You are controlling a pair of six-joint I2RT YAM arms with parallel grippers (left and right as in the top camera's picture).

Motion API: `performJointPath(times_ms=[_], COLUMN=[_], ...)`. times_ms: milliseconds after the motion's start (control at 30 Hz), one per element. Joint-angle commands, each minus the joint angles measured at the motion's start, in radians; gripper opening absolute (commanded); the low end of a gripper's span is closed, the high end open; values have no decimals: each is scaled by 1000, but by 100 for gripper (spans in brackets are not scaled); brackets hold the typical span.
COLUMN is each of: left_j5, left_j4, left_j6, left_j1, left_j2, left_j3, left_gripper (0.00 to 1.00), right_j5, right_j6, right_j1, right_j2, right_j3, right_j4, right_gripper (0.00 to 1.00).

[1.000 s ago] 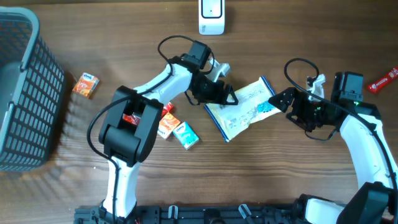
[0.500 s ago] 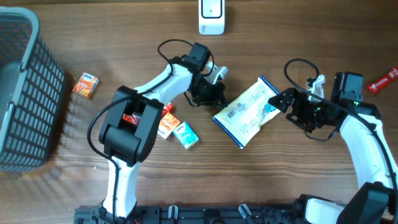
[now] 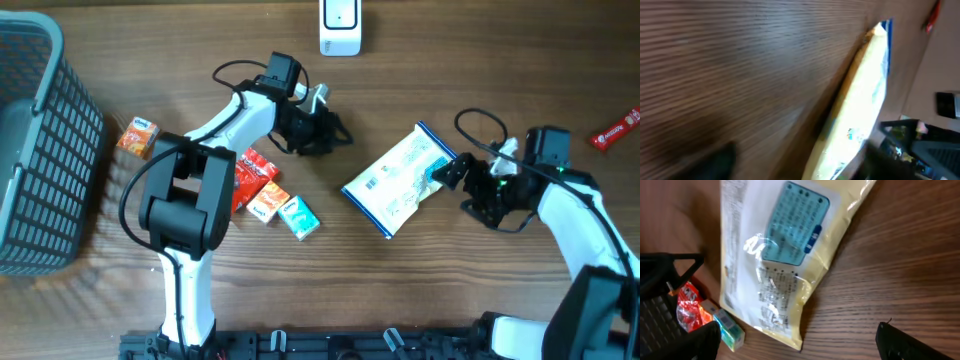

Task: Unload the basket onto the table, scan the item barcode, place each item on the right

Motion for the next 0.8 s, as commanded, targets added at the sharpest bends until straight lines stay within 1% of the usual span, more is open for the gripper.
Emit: performJointPath(times_ms=[0,67,133,233,333,400,433,533,567,667,733,767], left_j5=[59,75,57,21,22,35,59,158,186,219,226,226], left_j4=[63,119,163,204,213,211,211,207,198,172,153,142], left_j6=[-13,-13,-13,-17,-21,-21,-21,-18,-12,-12,-11,-3], left_j1=[-63,-101,-138,-176,-187,-187,-187,-189,-192,-204,-221,-231], left_j2=[-27,-25,-22,-6,21,45,61,103,113,134,142,145], left_j3=[3,3,3,3,3,3,3,3,3,3,3,3], left_gripper=[90,94,99,100,95,89,88,89,91,91,88,84], right_j5=[-94,-95,-110,-146,-154,-154,-154,-162,-162,-162,-161,-161], right_j6=[47,56,55,55,56,59,65,83,91,105,105,105], right_j1=[-2,-2,-2,-2,-2,-2,-2,-3,-3,-2,-2,-3], right_j2=[54,67,70,71,71,71,71,71,71,71,71,71], right_j3=[-63,-82,-106,-125,-126,-126,-126,-126,-126,-126,-126,-126], right_j4=[69,90,118,146,148,153,158,186,195,211,221,225], right_gripper=[100,100,100,100,100,100,100,100,100,100,100,100])
